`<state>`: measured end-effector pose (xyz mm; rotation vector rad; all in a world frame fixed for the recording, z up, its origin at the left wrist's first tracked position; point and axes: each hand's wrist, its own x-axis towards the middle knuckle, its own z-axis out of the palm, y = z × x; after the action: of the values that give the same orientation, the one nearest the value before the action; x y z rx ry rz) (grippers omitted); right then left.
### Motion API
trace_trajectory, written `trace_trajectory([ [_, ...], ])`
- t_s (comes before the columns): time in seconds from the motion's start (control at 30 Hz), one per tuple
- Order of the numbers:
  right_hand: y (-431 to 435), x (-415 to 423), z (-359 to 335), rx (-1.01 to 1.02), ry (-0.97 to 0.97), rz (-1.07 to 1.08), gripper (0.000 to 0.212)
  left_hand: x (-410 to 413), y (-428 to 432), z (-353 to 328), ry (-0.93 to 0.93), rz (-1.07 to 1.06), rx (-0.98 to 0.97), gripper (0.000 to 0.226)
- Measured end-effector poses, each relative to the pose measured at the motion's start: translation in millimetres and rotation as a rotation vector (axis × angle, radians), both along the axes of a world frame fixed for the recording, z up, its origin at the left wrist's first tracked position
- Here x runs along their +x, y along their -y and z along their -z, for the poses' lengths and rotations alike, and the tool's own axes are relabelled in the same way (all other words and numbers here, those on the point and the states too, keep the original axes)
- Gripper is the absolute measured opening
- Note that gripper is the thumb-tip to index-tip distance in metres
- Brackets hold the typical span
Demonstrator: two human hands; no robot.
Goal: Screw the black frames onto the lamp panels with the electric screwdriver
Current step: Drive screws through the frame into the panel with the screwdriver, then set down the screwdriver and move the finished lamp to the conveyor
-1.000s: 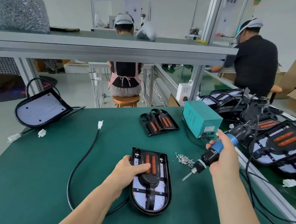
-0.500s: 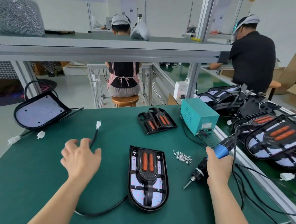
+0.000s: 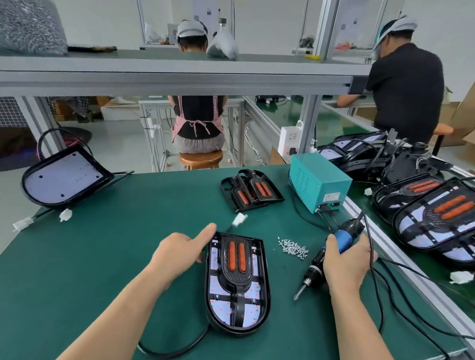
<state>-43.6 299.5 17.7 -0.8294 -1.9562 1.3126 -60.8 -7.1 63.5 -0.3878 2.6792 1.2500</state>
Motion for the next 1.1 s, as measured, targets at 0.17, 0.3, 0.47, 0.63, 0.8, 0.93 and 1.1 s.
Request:
trace_trajectory([
  [0.17, 1.9, 11.0, 3.3, -0.007, 0.091, -0.103, 0.049, 6.3, -20.9, 2.5, 0.049, 0.120, -0.001, 0.059],
  [0.3, 13.8, 25.1, 7.4, 0.163, 0.113, -0.173, 0.039, 7.1, -22.3, 3.2, 0.106, 0.123, 0.243, 0.070],
  [0.47, 31.9, 39.8, -3.4, 0.285, 0.012, -0.289, 0.046, 7.9, -21.9, 7.0, 0.079, 0.063, 0.393, 0.058],
  [0.63, 62.0, 53.8, -22.5, 0.004, -0.194, -0.491, 0.028, 7.8, -21.1, -0.9, 0.098, 0.055, 0.629, 0.042],
  [0.8, 96.2, 58.3, -42.2, -0.760, -0.107, -0.906, 0.048, 2.1, -33.8, -27.2, 0.027, 0.038, 0.930, 0.040],
  [0.93, 90.3, 54.0, -61.9, -1.083, -0.233, -1.109, 0.044, 4.0, -51.2, -47.4, -0.017, 0.022, 1.039, 0.038],
  [1.1, 82.4, 44.6, -68.0, -1.150, -0.314, -1.121, 0.046, 8.5, -72.8, -58.1, 0.056, 0.009, 1.079, 0.040],
])
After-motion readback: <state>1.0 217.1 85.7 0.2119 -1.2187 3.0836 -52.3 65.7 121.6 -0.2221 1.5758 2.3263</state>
